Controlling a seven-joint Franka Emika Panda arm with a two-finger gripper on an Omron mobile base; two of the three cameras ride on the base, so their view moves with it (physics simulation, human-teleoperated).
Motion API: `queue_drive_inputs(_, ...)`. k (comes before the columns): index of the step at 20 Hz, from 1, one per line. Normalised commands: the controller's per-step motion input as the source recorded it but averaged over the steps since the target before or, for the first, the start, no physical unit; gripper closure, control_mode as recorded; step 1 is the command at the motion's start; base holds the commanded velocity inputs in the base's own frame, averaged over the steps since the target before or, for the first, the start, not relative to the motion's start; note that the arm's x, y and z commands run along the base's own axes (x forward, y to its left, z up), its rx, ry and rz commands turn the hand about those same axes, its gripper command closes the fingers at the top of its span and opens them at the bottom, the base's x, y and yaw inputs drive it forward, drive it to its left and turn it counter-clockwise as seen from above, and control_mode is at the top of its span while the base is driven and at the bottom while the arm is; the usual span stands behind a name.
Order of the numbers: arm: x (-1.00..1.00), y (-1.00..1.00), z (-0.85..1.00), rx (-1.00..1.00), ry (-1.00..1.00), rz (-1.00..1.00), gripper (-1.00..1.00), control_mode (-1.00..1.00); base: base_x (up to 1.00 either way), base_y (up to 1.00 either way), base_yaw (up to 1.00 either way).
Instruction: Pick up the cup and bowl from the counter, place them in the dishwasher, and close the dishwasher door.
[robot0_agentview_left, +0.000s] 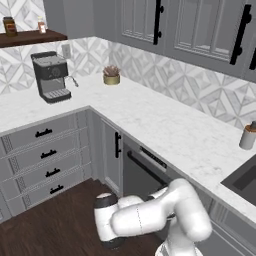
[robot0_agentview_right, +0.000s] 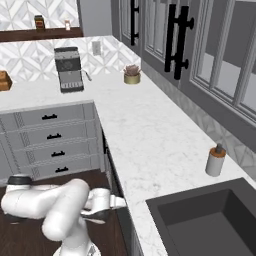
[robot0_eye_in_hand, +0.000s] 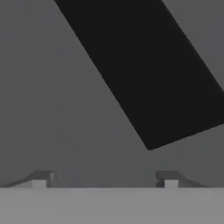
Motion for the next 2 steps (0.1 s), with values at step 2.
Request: queue_drive_inputs(2, 0.00, 0.17, 0.00, -0.01, -0.03, -0.04, -1.00, -1.00, 0.00, 0.00, 0.00)
